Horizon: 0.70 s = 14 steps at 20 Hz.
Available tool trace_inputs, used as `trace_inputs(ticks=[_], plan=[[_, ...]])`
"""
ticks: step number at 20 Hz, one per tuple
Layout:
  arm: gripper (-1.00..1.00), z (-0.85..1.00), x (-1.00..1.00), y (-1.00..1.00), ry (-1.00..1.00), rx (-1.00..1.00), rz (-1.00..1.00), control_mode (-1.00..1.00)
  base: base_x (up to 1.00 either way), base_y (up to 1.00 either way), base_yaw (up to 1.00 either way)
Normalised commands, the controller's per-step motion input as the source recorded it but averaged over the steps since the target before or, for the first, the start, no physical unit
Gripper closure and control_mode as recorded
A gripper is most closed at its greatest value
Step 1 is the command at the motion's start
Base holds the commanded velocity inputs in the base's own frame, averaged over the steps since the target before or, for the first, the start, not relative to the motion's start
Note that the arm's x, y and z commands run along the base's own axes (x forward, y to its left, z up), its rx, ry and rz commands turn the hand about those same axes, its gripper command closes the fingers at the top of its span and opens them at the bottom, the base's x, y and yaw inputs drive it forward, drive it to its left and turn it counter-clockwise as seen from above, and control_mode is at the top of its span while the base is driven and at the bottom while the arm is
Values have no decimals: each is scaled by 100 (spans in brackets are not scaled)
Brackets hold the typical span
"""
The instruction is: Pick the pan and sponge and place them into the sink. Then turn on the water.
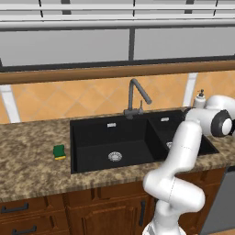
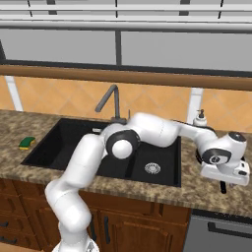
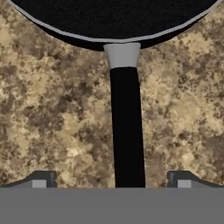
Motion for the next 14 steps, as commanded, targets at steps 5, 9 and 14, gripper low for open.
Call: trace_inputs(ticks=[5,9,14], plan=[[-100,-17,13,-16,0,0,0,-100,0,0,0],[-100,-14,8,-22,0,0,2,-100,0,0,0],[-100,-21,4,-5,0,0,1,-100,0,0,0]])
